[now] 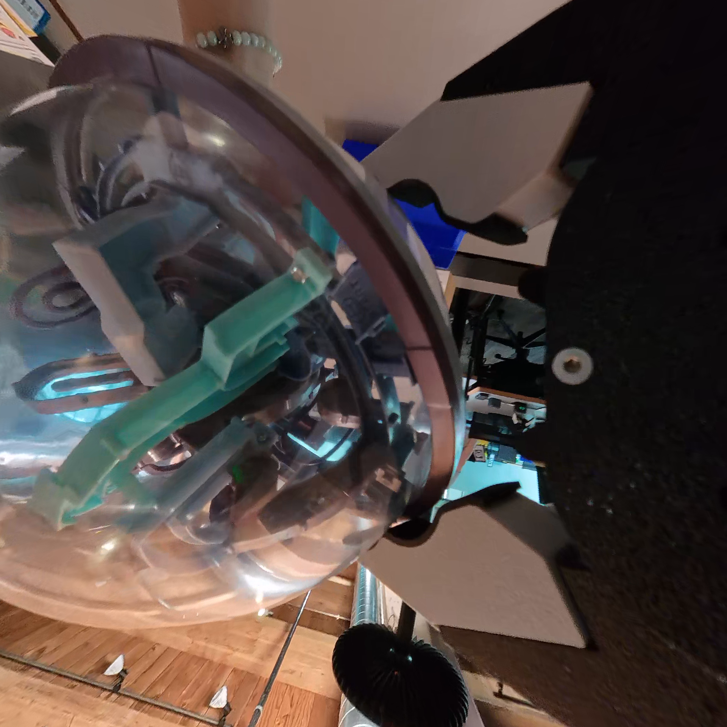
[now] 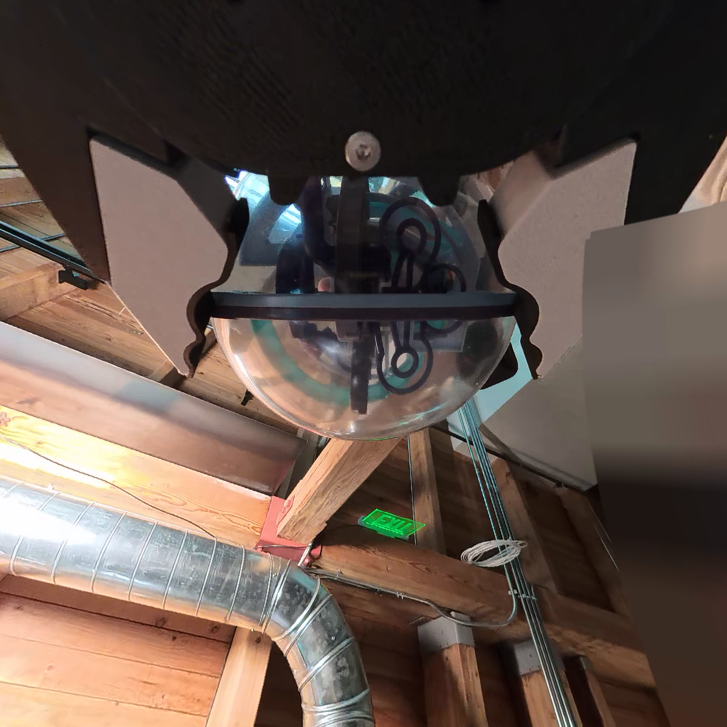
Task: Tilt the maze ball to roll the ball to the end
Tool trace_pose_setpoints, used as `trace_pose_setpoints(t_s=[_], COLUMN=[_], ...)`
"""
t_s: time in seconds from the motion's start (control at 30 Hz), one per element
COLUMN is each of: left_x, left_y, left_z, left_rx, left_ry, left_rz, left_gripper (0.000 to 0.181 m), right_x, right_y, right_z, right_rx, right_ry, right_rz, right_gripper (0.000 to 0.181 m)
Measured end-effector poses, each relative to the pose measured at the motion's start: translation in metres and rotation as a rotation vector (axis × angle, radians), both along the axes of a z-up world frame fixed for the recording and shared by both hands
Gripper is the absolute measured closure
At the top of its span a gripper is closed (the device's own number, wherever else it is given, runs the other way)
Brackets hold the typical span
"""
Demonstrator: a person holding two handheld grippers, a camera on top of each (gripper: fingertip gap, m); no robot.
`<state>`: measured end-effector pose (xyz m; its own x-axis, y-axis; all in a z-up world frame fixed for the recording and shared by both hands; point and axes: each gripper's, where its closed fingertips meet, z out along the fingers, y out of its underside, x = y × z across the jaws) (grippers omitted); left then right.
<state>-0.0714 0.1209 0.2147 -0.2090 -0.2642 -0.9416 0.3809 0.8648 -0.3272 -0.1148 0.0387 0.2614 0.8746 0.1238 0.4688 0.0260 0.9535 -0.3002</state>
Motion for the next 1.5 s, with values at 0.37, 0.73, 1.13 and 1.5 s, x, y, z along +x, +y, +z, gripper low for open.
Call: trace_pose_setpoints(t_s=[0.37,0.73,1.13,1.5], left_x=[-0.001,0.014,0.0,-0.017], left_y=[-0.001,0.013,-0.012,-0.018], left_z=[-0.001,-0.023,-0.026,-0.027], left_rx=[-0.036,-0.002,-0.075,-0.263], left_ry=[0.065,0.18,0.007,-0.017], left_rz=[0.019,0.132,-0.274,-0.488], left_gripper=[0.023,0.023,0.023,0.024], right_x=[0.019,0.059,0.055,0.048], right_y=[0.003,0.024,0.024,0.024], right_z=[0.0,-0.03,-0.048,-0.057], right_rx=[-0.001,0.05,0.044,-0.002], right_ry=[0.132,0.301,0.333,0.362], right_rz=[0.166,0.389,0.397,0.202], right_gripper=[0.028,0.028,0.029,0.031])
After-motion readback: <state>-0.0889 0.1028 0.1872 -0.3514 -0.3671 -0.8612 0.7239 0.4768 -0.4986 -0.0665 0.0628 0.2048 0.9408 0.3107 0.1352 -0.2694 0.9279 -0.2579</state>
